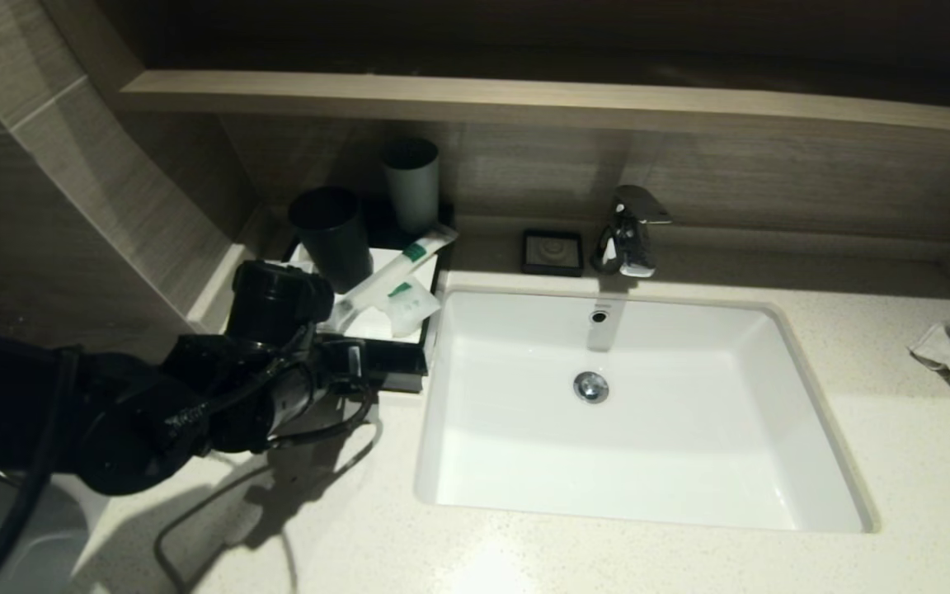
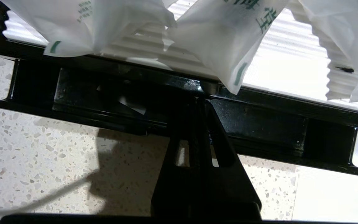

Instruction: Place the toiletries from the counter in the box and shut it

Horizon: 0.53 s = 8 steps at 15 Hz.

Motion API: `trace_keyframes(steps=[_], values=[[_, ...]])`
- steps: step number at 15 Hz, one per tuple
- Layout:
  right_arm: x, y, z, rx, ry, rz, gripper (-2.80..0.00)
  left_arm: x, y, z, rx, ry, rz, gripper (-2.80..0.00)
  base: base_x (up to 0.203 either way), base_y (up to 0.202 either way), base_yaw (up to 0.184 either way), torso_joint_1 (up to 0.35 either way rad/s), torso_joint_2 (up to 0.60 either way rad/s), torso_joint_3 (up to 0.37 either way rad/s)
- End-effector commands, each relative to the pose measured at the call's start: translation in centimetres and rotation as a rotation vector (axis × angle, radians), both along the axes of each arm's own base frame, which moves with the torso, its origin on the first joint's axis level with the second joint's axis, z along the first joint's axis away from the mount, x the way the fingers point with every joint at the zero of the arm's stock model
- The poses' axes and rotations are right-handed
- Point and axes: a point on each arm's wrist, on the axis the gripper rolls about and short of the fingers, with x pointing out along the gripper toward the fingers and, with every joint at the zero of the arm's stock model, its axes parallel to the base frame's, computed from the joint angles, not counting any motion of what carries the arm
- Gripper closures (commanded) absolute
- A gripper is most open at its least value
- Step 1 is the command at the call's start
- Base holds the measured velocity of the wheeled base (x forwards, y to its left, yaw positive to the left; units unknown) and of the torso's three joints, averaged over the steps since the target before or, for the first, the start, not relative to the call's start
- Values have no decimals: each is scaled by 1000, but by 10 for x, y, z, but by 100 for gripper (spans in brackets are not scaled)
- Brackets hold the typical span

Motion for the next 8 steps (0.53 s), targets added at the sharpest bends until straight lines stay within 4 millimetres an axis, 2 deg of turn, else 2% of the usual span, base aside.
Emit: trace_keyframes(steps=[1,8], values=[[0,0,0,0,0,-1,0,0,0,-1,-1,-1,4,0,0,0,0,0,0,0],[0,0,0,0,0,1,0,-10,5,-17,30,58,1,0,0,0,0,0,0,0]])
